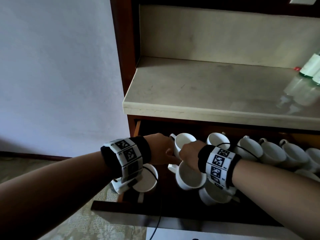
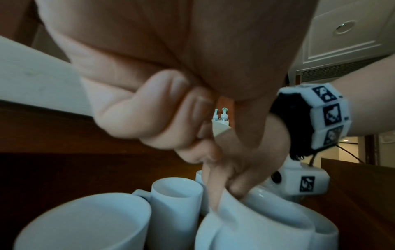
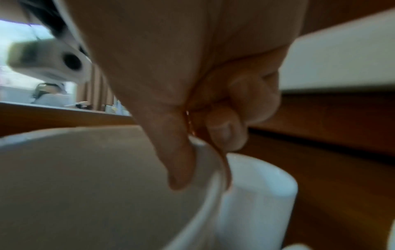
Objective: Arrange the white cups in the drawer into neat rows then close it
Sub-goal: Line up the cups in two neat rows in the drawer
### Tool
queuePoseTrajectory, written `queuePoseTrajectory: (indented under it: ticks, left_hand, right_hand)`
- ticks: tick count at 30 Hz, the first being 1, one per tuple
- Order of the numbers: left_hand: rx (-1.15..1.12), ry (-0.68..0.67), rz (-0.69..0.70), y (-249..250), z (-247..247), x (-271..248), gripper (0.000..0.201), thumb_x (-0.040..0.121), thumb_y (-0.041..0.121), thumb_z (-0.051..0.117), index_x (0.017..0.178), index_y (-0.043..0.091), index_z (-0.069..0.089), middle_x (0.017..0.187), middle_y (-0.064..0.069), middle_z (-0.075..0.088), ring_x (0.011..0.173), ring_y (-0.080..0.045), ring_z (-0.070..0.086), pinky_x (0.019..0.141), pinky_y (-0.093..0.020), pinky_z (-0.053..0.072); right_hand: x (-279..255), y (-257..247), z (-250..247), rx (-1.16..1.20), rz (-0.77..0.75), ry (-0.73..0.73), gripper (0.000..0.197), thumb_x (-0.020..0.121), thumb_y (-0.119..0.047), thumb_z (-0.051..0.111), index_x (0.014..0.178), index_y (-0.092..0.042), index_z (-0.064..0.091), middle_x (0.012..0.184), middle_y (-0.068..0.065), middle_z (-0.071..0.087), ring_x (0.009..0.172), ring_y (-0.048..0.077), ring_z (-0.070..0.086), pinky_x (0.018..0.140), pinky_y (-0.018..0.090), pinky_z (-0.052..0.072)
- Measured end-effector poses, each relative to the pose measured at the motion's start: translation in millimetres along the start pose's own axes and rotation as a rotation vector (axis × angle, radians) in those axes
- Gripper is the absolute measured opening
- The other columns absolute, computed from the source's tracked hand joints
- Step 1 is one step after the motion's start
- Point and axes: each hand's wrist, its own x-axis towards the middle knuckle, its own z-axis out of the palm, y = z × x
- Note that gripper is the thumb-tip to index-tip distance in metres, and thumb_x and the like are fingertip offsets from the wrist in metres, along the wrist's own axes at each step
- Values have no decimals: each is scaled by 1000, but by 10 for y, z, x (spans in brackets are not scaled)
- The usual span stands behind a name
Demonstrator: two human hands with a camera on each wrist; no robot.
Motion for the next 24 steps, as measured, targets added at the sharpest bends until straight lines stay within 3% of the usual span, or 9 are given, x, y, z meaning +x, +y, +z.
queuePoseTrajectory:
  ticks: [3,4,7,11,14,16,18,20,24]
  left_hand:
    - [45,-43,4,165,78,69,54,90,60,45,92,11,69,93,-6,70,85,-17,62,83,-29,51]
    - [59,-64,-9,215,113,96,55,90,60,45,94,11,69,94,-7,71,86,-18,62,84,-29,50]
    - [33,-109,-73,289,171,183,50,93,53,46,107,11,68,108,-12,69,103,-26,62,88,-30,46]
    - [9,-150,-175,278,158,254,35,94,30,47,107,4,67,112,-17,67,108,-30,60,85,-31,45]
    - [-43,-184,-266,296,116,303,32,95,23,47,109,0,65,113,-17,66,108,-29,61,74,-28,45]
    - [-186,-149,-384,242,135,358,25,93,22,50,92,2,65,92,-13,68,87,-27,65,54,-24,40]
    - [-381,-91,-502,186,155,392,26,89,19,51,66,8,56,61,-6,57,52,-18,55,42,-20,35]
    - [-504,-118,-559,155,149,403,33,88,16,49,56,9,49,39,0,48,30,-11,44,36,-13,31]
    - [-385,-286,-498,171,80,368,54,99,34,34,54,9,50,26,5,44,20,-6,37,35,-11,32]
  right_hand:
    - [-69,27,9,0,31,148,28,94,-19,51,66,-15,49,71,-2,50,80,22,56,55,25,35]
    - [-88,35,-1,-9,36,212,26,94,-17,50,67,-15,49,75,-2,54,81,23,58,54,25,33]
    - [-121,104,9,11,-59,396,14,94,-23,50,89,-13,58,100,7,64,94,27,61,64,28,30]
    - [-148,125,44,69,-168,505,28,95,-32,48,101,-10,65,106,7,62,101,27,58,69,28,30]
    - [-138,150,86,209,-34,464,22,97,-27,46,82,-13,55,81,2,50,80,25,54,54,23,29]
    - [-99,248,146,429,136,360,15,95,-28,48,90,-15,52,74,-1,50,66,20,54,48,24,32]
    - [-60,321,214,631,245,258,15,94,-26,48,101,-14,54,71,0,58,55,15,56,45,23,38]
    - [-9,378,259,750,270,220,14,93,-18,46,99,-11,57,69,4,63,50,14,58,41,22,40]
    - [65,409,255,526,210,219,12,90,-12,49,93,-9,60,83,5,64,73,21,63,51,24,42]
